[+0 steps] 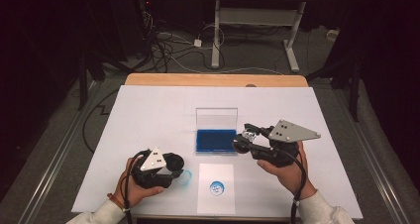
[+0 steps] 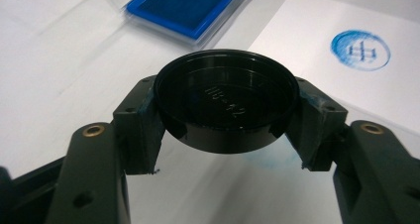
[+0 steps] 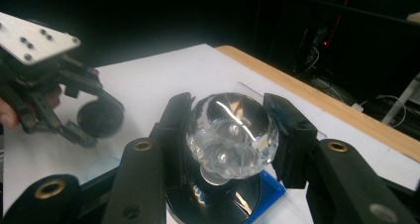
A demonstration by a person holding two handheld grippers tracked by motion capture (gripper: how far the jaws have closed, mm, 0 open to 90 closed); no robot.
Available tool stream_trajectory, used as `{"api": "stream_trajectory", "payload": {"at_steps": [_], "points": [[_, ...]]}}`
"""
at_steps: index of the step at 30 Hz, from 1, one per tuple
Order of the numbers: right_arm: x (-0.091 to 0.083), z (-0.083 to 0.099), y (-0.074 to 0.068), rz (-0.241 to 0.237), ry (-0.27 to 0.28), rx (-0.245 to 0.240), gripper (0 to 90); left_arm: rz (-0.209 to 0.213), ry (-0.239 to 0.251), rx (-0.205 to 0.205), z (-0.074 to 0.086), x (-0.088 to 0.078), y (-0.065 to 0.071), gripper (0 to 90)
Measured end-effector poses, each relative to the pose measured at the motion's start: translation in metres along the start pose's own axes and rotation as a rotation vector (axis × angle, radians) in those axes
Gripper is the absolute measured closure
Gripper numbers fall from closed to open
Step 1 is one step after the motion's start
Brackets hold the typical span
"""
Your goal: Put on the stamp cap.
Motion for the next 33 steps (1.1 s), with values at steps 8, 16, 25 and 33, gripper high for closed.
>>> {"api": "stream_trajectory", "payload": {"at_steps": [8, 16, 25, 33], "points": [[0.013, -0.007, -0.012, -0.054, 0.017, 0.003, 56.9, 0.033, 0.043, 0.034, -0.023, 0.013, 0.009, 36.9], [0.029, -0.007, -0.028, -0.114, 0.008, -0.003, 56.9, 0.05, 0.095, 0.032, -0.04, 0.019, 0.018, 36.9], [0.044, -0.001, -0.042, -0.162, -0.022, -0.007, 56.9, 0.076, 0.124, 0.042, -0.05, 0.023, 0.026, 36.9], [0.049, 0.0, -0.044, -0.166, -0.029, -0.011, 56.9, 0.081, 0.133, 0.049, -0.056, 0.028, 0.027, 36.9]]}}
Point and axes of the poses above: each handheld gripper's, and its own axes: x roughly forward along the jaws, z roughly out of its underside, y roughly to its right, the point moved 2 cm from there along x, roughly forward along the jaws, and after that the axes turned 7 degrees about x, right-handed, at the moved point
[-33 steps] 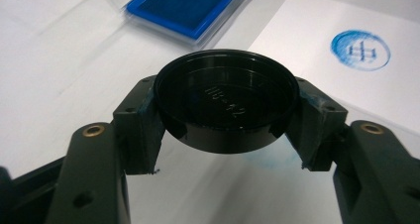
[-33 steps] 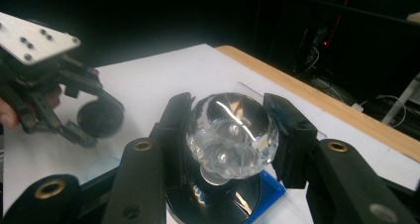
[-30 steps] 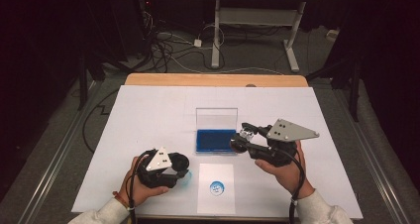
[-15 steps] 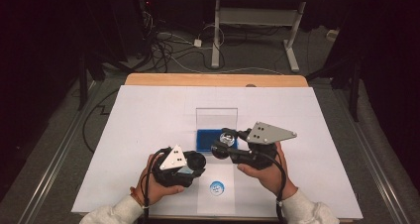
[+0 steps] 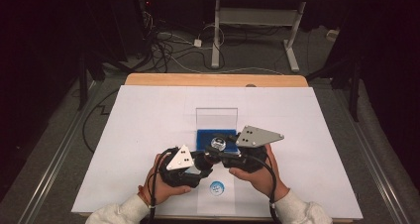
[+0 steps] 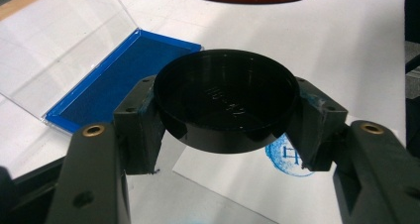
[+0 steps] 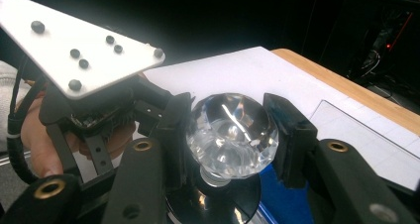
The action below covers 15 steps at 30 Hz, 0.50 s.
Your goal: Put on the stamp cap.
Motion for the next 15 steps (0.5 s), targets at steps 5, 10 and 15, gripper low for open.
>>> {"api": "stream_trajectory", "payload": {"at_steps": [5, 10, 15], "points": [[0.0004, 0.0006, 0.0, 0.003, 0.0, 0.001, 56.9, 0.005, 0.005, 0.0, -0.0023, 0.0027, 0.0001, 36.8], [0.001, 0.0011, -0.0014, -0.001, -0.004, -0.002, 56.9, 0.006, 0.006, 0.003, -0.0039, 0.0041, 0.0008, 36.8], [0.002, 0.0019, -0.0025, -0.007, -0.008, -0.001, 56.9, 0.009, 0.007, 0.005, -0.0047, 0.0053, 0.0011, 36.9]]}}
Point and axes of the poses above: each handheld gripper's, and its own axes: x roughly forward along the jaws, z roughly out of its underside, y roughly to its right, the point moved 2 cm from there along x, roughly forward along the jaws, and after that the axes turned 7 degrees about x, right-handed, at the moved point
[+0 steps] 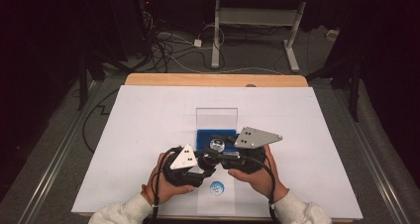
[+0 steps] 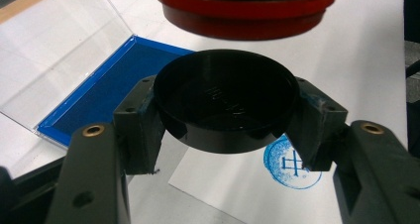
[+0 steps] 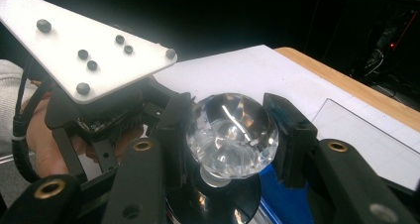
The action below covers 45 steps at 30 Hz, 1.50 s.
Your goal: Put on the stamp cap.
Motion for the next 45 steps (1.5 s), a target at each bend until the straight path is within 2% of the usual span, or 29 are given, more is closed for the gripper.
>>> {"api": "stream_trajectory", "payload": {"at_steps": [11, 31, 37, 39, 45], "points": [[0.004, 0.003, -0.003, -0.015, -0.014, -0.002, 56.9, 0.004, 0.018, -0.002, -0.004, 0.002, 0.0, 36.8], [0.005, 0.006, 0.0, -0.017, -0.022, 0.002, 56.9, 0.025, 0.067, -0.001, -0.01, 0.0, 0.002, 36.8], [0.005, 0.006, 0.0, -0.018, -0.02, 0.005, 56.9, 0.022, 0.07, -0.004, -0.01, -0.002, 0.001, 36.8], [0.005, 0.007, 0.0, -0.021, -0.017, 0.006, 56.9, 0.021, 0.081, 0.012, -0.011, -0.002, 0.001, 36.8], [0.004, 0.007, 0.0, -0.028, -0.007, 0.011, 56.9, -0.007, 0.061, 0.024, -0.012, -0.005, 0.003, 36.9]]}}
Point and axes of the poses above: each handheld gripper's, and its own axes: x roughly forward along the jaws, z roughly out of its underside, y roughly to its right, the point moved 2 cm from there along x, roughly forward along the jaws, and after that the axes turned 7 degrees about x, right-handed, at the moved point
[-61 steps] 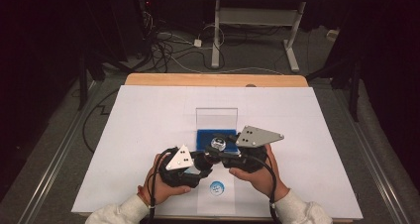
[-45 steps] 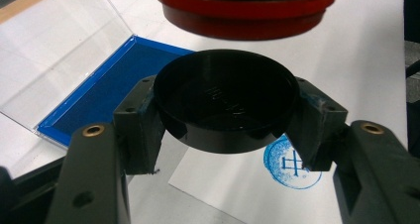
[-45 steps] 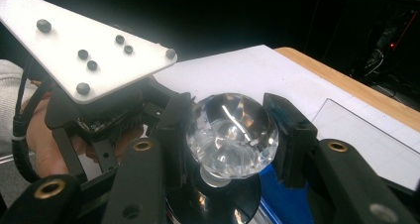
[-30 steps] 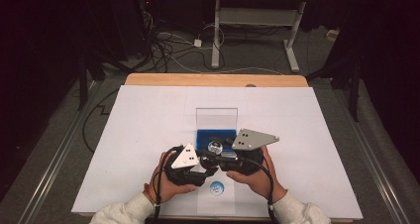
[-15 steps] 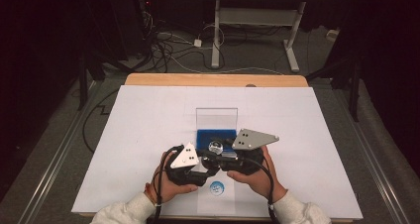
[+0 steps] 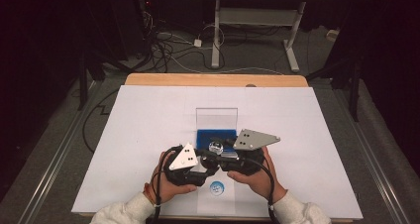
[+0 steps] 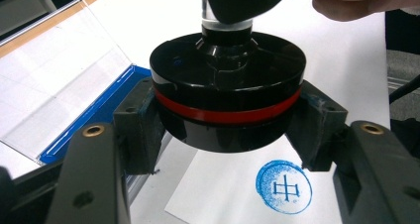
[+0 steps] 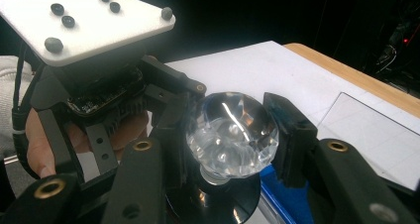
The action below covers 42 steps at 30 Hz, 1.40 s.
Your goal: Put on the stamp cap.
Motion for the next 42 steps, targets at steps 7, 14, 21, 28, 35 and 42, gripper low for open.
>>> {"api": "stream_trajectory", "payload": {"at_steps": [7, 14, 21, 28, 35, 42], "points": [[0.0008, 0.0027, 0.0, 0.006, -0.003, 0.0, 57.0, -0.007, -0.015, 0.003, 0.0, -0.0012, -0.001, 36.9], [0.0008, 0.0053, 0.0012, 0.005, -0.005, 0.006, 57.0, 0.003, -0.032, 0.005, 0.0005, -0.0007, -0.0014, 36.9], [0.0015, 0.0081, 0.0025, 0.001, -0.02, 0.017, 57.0, 0.0, -0.047, 0.019, 0.002, 0.001, -0.0011, 36.8], [0.0019, 0.0083, 0.0024, 0.002, -0.04, 0.015, 56.9, 0.011, -0.032, 0.009, 0.0051, 0.0046, -0.0001, 36.6], [0.0021, 0.0086, 0.0015, 0.003, -0.052, 0.014, 56.9, 0.026, -0.021, -0.022, 0.0072, 0.0071, -0.0001, 35.9], [0.0007, 0.0078, 0.0005, -0.002, -0.05, 0.013, 56.9, 0.014, -0.022, -0.054, 0.0079, 0.0077, -0.0012, 29.2]]}}
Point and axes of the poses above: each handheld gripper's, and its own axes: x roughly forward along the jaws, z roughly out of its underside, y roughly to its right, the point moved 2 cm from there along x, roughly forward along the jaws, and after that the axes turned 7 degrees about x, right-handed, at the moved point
